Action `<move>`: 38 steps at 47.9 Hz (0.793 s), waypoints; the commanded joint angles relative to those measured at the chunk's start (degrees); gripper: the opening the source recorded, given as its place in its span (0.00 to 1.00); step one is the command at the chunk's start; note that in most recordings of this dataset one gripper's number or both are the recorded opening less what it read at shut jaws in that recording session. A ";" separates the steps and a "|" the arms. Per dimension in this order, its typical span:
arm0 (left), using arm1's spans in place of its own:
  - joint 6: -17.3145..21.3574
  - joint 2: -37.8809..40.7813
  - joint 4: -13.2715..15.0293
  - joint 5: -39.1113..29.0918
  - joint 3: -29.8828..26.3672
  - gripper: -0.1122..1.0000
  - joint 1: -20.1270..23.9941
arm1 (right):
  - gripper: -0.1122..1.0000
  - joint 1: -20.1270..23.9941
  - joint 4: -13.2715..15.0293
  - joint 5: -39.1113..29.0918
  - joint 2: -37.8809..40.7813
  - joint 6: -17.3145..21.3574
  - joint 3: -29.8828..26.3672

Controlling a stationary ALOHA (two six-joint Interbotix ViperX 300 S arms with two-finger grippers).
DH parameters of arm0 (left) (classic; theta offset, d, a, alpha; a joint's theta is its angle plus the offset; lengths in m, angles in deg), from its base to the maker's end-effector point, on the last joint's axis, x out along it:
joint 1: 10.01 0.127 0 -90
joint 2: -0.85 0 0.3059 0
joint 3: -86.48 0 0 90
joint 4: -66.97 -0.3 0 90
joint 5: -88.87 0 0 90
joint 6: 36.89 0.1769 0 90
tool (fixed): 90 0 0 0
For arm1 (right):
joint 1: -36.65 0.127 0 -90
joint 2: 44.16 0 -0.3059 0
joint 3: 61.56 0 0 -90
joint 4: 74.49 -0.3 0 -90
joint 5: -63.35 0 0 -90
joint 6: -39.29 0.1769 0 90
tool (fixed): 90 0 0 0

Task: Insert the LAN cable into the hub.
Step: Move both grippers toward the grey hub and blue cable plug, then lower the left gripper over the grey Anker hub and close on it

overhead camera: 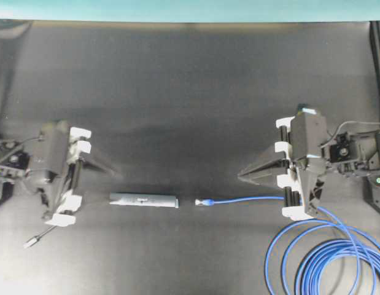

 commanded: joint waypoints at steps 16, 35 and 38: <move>-7.21 6.42 -0.18 18.28 9.23 0.72 -1.14 | 0.10 0.18 -0.79 10.28 -0.70 0.88 1.85; -8.53 26.98 -0.18 28.83 3.87 0.72 -1.67 | 0.10 0.09 -1.14 11.51 -0.88 4.57 2.37; -8.53 29.97 -0.18 29.36 3.08 0.72 -1.67 | 0.10 0.09 -1.05 11.60 -0.88 4.66 2.37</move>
